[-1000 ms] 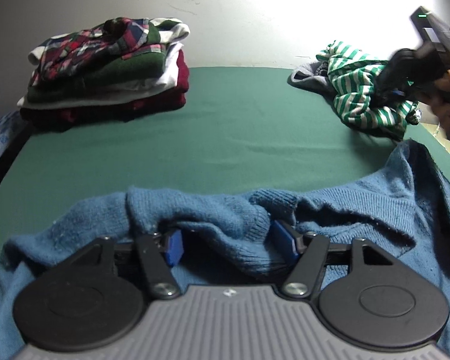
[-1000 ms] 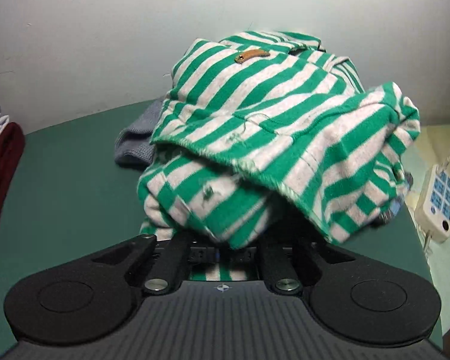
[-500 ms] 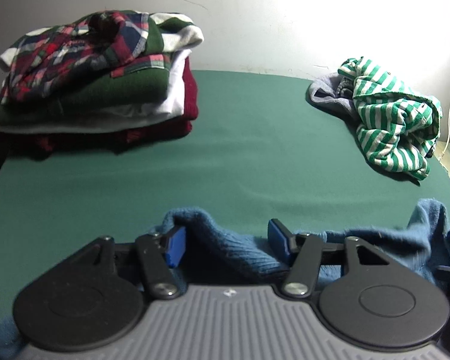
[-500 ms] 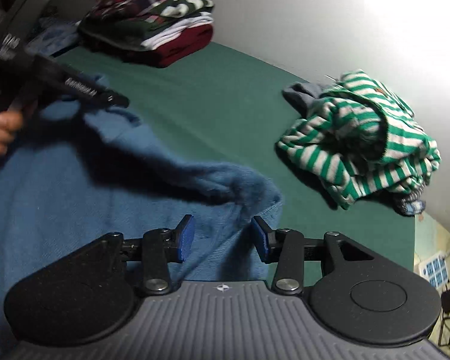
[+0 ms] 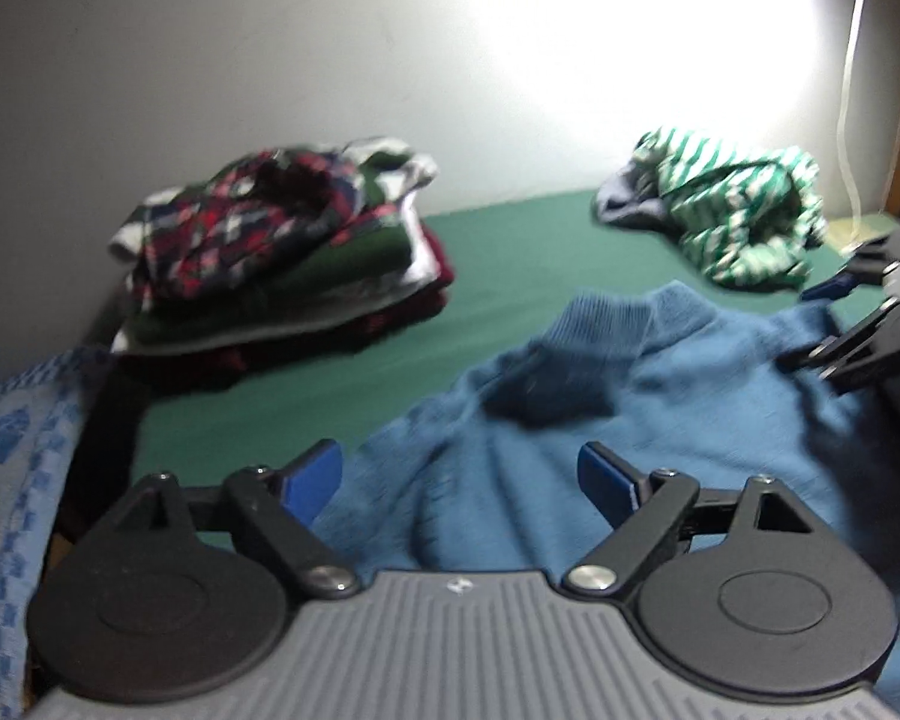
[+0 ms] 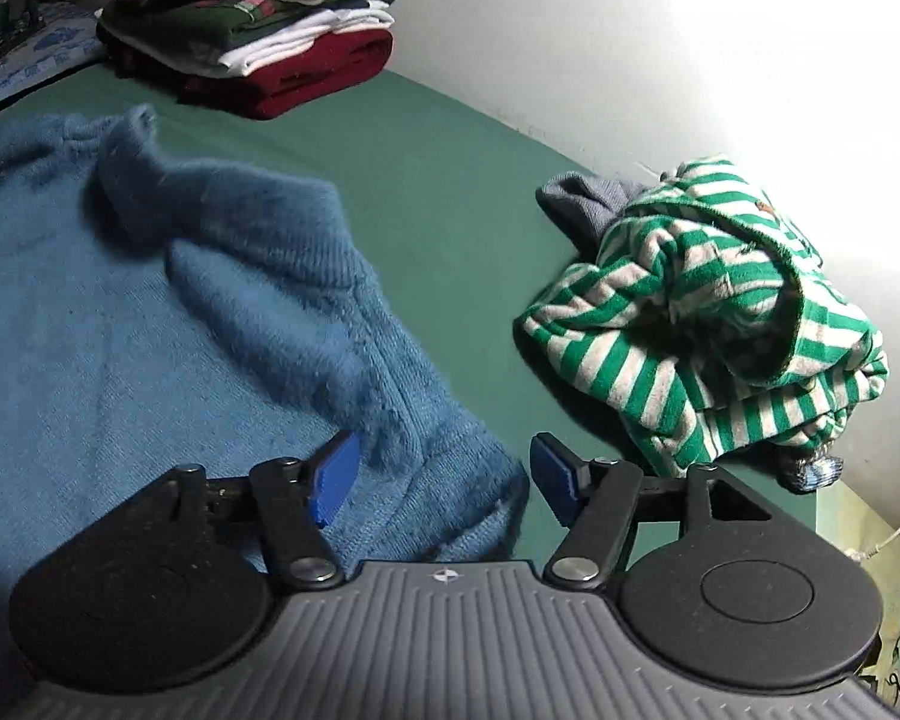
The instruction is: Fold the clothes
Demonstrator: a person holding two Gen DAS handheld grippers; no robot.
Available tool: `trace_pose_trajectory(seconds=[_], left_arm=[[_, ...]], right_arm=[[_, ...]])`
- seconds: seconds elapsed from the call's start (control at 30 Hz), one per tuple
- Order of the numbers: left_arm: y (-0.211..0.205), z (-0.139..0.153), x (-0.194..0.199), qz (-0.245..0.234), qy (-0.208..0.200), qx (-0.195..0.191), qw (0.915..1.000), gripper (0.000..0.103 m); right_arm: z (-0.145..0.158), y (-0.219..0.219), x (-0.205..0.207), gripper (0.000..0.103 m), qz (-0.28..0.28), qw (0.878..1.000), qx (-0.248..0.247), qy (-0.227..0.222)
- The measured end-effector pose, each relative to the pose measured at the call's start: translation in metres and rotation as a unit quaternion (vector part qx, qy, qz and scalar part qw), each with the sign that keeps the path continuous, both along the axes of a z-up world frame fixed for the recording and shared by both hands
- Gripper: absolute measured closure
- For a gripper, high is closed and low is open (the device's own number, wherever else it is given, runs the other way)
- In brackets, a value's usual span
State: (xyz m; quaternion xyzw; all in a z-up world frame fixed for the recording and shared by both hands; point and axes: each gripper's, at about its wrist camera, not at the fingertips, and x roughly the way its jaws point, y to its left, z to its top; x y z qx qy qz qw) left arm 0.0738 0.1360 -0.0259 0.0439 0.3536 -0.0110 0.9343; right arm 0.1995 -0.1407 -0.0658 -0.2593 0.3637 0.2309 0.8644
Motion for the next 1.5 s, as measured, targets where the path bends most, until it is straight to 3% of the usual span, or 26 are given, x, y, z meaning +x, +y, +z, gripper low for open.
trace_pose_trajectory(seconds=[0.17, 0.3, 0.4, 0.47, 0.6, 0.73, 0.77, 0.87, 1.1, 1.17, 1.23, 1.33, 1.4, 1.47, 1.5], left_arm=[[0.028, -0.028, 0.026, 0.053, 0.041, -0.015, 0.9977, 0.017], [0.036, -0.045, 0.036, 0.043, 0.078, -0.035, 0.9954, 0.017], [0.038, -0.049, 0.038, 0.038, 0.086, -0.046, 0.9945, 0.02], [0.041, -0.049, 0.037, 0.044, 0.081, -0.059, 0.994, 0.023], [0.034, -0.048, 0.036, 0.053, 0.067, -0.047, 0.9952, 0.034], [0.015, -0.048, 0.045, 0.061, 0.04, 0.015, 0.9972, 0.034], [0.011, -0.049, 0.051, 0.062, 0.035, 0.028, 0.9971, 0.038], [0.005, -0.05, 0.07, 0.069, 0.03, 0.037, 0.9965, 0.045], [0.008, -0.048, 0.084, 0.077, 0.033, 0.033, 0.996, 0.042], [0.007, -0.037, 0.076, 0.076, 0.027, 0.032, 0.9962, 0.047], [0.005, -0.017, 0.056, 0.068, 0.004, 0.025, 0.9974, 0.048], [-0.003, 0.01, 0.016, 0.048, -0.017, 0.032, 0.9982, 0.04], [-0.009, 0.02, -0.014, 0.037, -0.026, 0.043, 0.9981, 0.032], [-0.011, 0.023, -0.04, 0.036, -0.026, 0.049, 0.9978, 0.031], [-0.008, 0.021, -0.052, 0.042, -0.022, 0.05, 0.9977, 0.029]], right_arm=[[-0.001, -0.014, 0.012, 0.032, -0.057, 0.996, 0.061, 0.043], [-0.004, -0.029, 0.017, 0.034, -0.086, 0.986, 0.108, 0.091], [-0.004, -0.034, 0.017, 0.053, -0.088, 0.979, 0.144, 0.117], [-0.003, -0.034, 0.015, 0.081, -0.081, 0.976, 0.16, 0.124], [0.001, -0.027, 0.006, 0.09, -0.078, 0.979, 0.161, 0.102], [0.01, -0.021, 0.005, 0.093, -0.076, 0.985, 0.146, 0.055], [0.011, -0.02, 0.008, 0.094, -0.075, 0.986, 0.139, 0.046], [0.01, -0.013, 0.019, 0.094, -0.078, 0.988, 0.127, 0.031], [-0.013, 0.0, 0.03, 0.091, -0.082, 0.994, 0.074, -0.016], [-0.009, -0.001, 0.026, 0.066, -0.081, 0.994, 0.062, -0.026], [0.01, -0.018, 0.011, 0.061, -0.098, 0.991, 0.084, -0.035], [0.041, -0.047, -0.014, 0.056, -0.124, 0.984, 0.121, -0.051], [0.053, -0.061, -0.042, 0.051, -0.116, 0.985, 0.123, -0.041], [0.051, -0.07, -0.071, 0.039, -0.096, 0.989, 0.109, -0.02], [0.049, -0.073, -0.086, 0.038, -0.086, 0.991, 0.102, -0.009]])
